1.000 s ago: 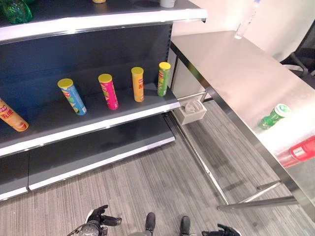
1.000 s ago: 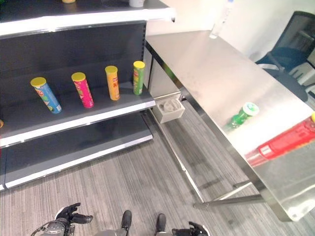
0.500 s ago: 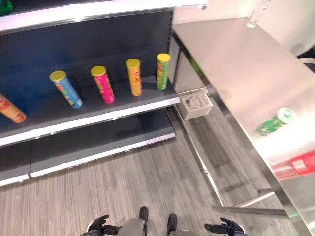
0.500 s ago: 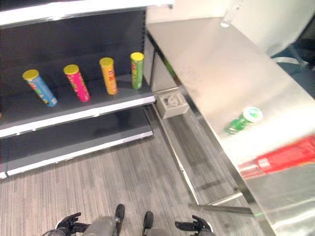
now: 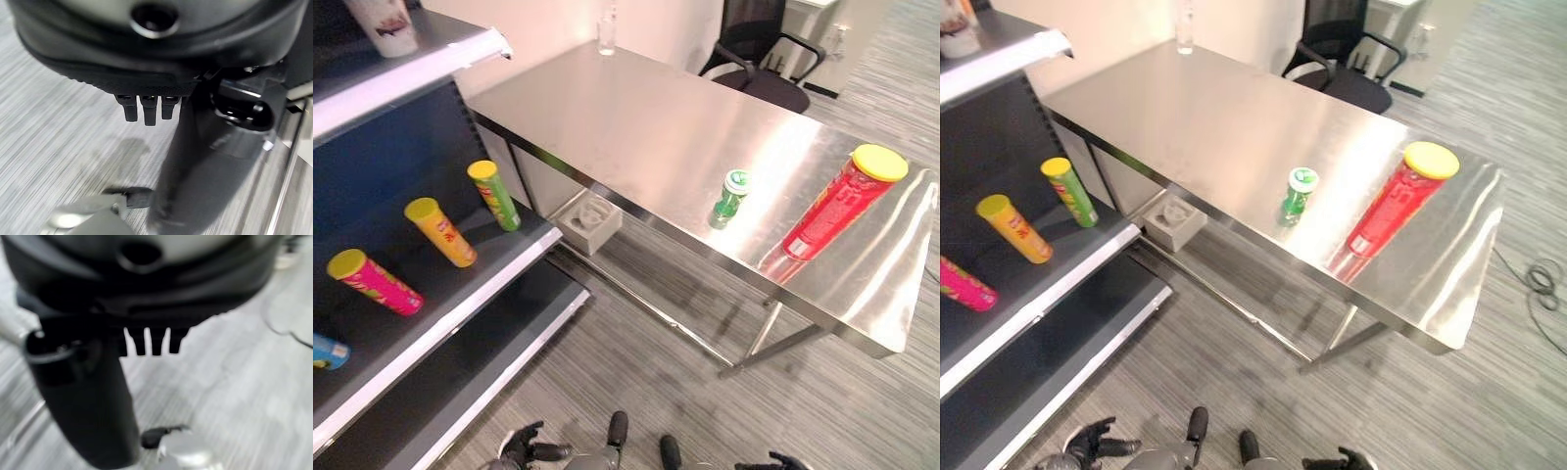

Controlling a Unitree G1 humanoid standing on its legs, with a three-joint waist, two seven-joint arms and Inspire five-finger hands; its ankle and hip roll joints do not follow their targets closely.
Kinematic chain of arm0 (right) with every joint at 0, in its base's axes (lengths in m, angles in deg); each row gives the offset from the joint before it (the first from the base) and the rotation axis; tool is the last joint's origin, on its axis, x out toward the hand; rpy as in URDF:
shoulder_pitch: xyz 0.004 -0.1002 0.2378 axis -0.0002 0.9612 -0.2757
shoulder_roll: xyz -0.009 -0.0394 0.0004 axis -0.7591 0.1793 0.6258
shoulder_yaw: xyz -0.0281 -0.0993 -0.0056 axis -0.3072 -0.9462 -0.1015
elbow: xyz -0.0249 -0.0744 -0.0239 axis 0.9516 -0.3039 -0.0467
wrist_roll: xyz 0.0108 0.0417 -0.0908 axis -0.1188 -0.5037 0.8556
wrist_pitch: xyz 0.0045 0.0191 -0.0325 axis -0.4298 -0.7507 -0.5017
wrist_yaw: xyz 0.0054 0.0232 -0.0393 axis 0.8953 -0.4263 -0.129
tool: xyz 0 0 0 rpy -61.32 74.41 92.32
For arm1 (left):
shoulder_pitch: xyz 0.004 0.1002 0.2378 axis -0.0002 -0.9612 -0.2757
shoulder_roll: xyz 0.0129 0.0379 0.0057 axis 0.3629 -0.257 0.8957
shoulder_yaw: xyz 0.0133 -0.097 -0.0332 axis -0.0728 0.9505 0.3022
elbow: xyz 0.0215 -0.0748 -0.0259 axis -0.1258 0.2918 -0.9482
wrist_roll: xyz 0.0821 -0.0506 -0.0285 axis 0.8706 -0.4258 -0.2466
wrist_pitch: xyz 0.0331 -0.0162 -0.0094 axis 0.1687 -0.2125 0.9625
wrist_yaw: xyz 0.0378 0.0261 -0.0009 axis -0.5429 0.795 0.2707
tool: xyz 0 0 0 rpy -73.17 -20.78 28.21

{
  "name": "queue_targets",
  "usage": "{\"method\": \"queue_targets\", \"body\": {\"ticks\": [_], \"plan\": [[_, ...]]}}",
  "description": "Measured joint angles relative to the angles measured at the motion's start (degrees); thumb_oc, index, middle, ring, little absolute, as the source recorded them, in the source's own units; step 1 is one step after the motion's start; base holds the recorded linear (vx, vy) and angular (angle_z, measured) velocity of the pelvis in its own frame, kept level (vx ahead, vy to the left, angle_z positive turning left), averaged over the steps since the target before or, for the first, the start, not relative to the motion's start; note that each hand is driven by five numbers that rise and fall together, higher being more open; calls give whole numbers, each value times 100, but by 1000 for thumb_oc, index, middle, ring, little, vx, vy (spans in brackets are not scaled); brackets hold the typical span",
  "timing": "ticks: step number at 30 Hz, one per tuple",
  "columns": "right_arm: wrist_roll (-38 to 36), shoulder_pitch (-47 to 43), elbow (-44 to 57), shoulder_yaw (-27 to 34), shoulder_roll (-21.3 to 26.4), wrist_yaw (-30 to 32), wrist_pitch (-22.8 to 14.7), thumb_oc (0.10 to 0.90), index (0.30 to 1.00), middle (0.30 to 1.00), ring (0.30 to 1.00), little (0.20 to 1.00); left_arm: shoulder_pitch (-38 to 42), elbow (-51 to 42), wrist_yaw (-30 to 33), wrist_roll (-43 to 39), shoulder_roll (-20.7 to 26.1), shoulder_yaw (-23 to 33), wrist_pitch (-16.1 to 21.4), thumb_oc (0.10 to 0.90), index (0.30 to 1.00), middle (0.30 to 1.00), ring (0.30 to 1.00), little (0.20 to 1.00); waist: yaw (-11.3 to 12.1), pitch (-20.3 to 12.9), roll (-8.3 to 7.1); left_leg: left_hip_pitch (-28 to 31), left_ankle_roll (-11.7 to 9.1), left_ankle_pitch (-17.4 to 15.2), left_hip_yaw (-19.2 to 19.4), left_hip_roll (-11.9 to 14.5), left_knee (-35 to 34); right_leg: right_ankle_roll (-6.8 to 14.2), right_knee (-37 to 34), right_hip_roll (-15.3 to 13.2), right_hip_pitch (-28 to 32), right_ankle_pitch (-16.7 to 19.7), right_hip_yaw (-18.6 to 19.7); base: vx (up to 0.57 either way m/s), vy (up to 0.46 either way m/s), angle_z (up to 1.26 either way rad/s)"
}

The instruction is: Put the goods on the table back onto the shelves and tidy them up.

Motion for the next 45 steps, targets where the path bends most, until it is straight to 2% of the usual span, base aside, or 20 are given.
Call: {"method": "queue_targets", "body": {"ticks": [2, 3, 5, 7, 9, 10, 12, 15, 17, 19, 20, 21, 23, 26, 27, 28, 30, 35, 39, 45], "plan": [[-57, 84, 3, 14, 5, 15, 2, 800, 900, 900, 900, 900, 51, 0, 1, 0, 21, 1, 7, 800, 900, 900, 900, 900, -112, 2, -43, 62, 126, -33, 41, -38, 4, 81, 158, -64, -54, -91, -35, 46, 107, -68], [-131, 103, 1, 166, -12, 16, 2, 800, 900, 900, 900, 900, 80, 20, 7, 0, 41, -24, 1, 800, 900, 900, 900, 900, -86, 42, -79, 127, 225, -58, 212, 4, -6, 82, 355, -73, -196, 12, -79, 48, -20, -61], [-298, -7, 57, 393, 23, 129, -36, 800, 900, 900, 900, 900, -63, 44, 3, -3, 60, -5, -8, 800, 900, 900, 900, 900, -26, 44, -3, 214, 346, 0, 668, 206, -25, 392, 555, -118, -400, -28, -616, 84, -56, -111], [-406, 98, 33, 482, 116, 144, -33, 800, 900, 900, 900, 900, -64, 54, 7, -4, 22, -2, 5, 800, 900, 900, 900, 900, -33, -40, 25, 195, 347, -1, 609, 211, -26, 408, 364, -365, -312, -21, -1008, 117, -34, -18], [-608, 160, 40, 748, 234, 275, -42, 800, 900, 900, 900, 900, 37, -35, 7, -1, 46, -20, 17, 800, 900, 900, 900, 900, -144, -77, 11, 132, 322, 19, 356, 193, -16, 410, -103, -470, -3, -20, -1015, 94, -41, 54], [-673, 169, 37, 867, 282, 329, -41, 800, 900, 900, 900, 900, 0, -39, 5, -1, 83, -15, 13, 800, 900, 900, 900, 900, -142, -129, -65, 139, 275, 59, 350, 159, -10, 374, -451, -507, 214, 11, -1015, 97, -37, 19], [-723, 141, 202, 919, 425, 374, -41, 800, 900, 900, 900, 900, -131, -20, 8, 1, 97, 2, 5, 800, 900, 900, 900, 900, -172, -172, -57, 207, 246, 76, 305, 169, -35, 247, -854, -512, 518, 409, -1108, 128, -49, 6], [-759, 464, 1437, 1429, 1004, 510, -53, 800, 900, 900, 900, 900, -530, -162, -4, 24, -58, 4, 0, 800, 900, 900, 900, 900, -236, -323, 167, 275, 105, 30, 314, 296, -35, 140, -906, -393, 548, 398, -1165, 83, -22, -2], [-745, 510, 1767, 1526, 1485, 618, -231, 800, 900, 900, 900, 900, -652, -212, -4, 62, -98, 14, 0, 800, 900, 900, 900, 900, -233, -380, 238, 364, -9, 15, 314, 374, -35, 35, -907, -315, 632, 363, -1167, 94, -27, -2], [-739, 643, 2305, 1762, 1657, 627, -220, 800, 900, 900, 900, 900, -684, -245, -8, 73, -101, 29, 6, 800, 900, 900, 900, 900, -228, -392, 249, 386, -43, -1, 296, 418, -34, -6, -905, -267, 661, 341, -1174, 37, -13, 2], [-723, 639, 2452, 1827, 1763, 659, -347, 800, 900, 900, 900, 900, -691, -241, -10, 85, -99, 40, 0, 800, 900, 900, 900, 900, -241, -409, 224, 383, -49, 1, 293, 445, -34, -21, -906, -243, 658, 338, -1186, 58, -22, 0], [-721, 744, 3097, 2159, 1843, 687, -330, 800, 900, 900, 900, 900, -702, -247, -49, 229, -122, 149, -1, 800, 900, 900, 900, 900, -275, -431, 166, 409, -64, 9, 288, 492, -32, -78, -904, -187, 715, 367, -1225, 47, -18, 1], [-775, 780, 3614, 2396, 1850, 699, -369, 800, 900, 900, 900, 900, -709, -244, -119, 245, -124, 191, -2, 800, 900, 900, 900, 900, -350, -454, 137, 472, -78, -2, 254, 510, -35, -95, -906, -170, 791, 338, -1275, 44, -12, 8], [-991, 713, 3820, 2521, 1872, 710, -644, 800, 900, 900, 900, 900, -699, -241, -131, 249, -120, 188, 2, 800, 900, 900, 900, 900, -390, -553, 53, 479, -101, -30, 202, 521, -35, -80, -906, -156, 800, 290, -1306, 28, -20, 8], [-1322, 680, 3906, 2576, 1899, 600, -691, 800, 900, 900, 900, 900, -682, -240, -195, 254, -124, 185, 3, 800, 900, 900, 900, 900, -395, -626, 5, 474, -116, -43, 165, 516, -35, -86, -906, -156, 802, 280, -1321, 28, -35, 8], [-1561, 667, 3990, 2595, 1953, 499, -725, 800, 900, 900, 900, 900, -713, -243, -250, 285, -123, 192, 6, 800, 900, 900, 900, 900, -363, -670, -18, 474, -126, -60, 150, 512, -36, -64, -906, -163, 835, 250, -1331, 21, -29, 9], [-1910, 681, 4490, 2623, 2190, 309, -811, 800, 900, 900, 900, 900, -779, -232, -281, 294, -127, 192, 5, 800, 900, 900, 900, 900, -382, -703, 46, 465, -124, -60, 148, 493, -36, -54, -907, -183, 827, 244, -1333, 0, 0, 0], [-2154, 218, 5260, 2569, 2836, 101, -1009, 800, 900, 900, 900, 900, -916, -255, -372, 344, -129, 187, 9, 800, 900, 900, 900, 900, -329, -778, 161, 465, -125, -61, 129, 490, -36, -43, -907, -183, 837, 235, -1374, 1, -10, 2], [-2395, -709, 5586, 1953, 3540, -163, -1088, 800, 900, 900, 900, 900, -943, -300, -389, 339, -129, 171, 12, 800, 900, 900, 900, 900, -227, -782, 176, 460, -155, -38, 34, 507, -36, -43, -907, -158, 872, 236, -1477, 1, -12, 11], [-2840, -1891, 5592, 1251, 3737, -525, -1234, 800, 900, 900, 900, 900, -924, -367, -389, 255, -108, 151, 52, 800, 900, 900, 900, 900, 92, -748, 84, 408, -192, -11, -202, 479, -34, -52, -905, -158, 942, 205, -1735, 4, -11, 23]]}}
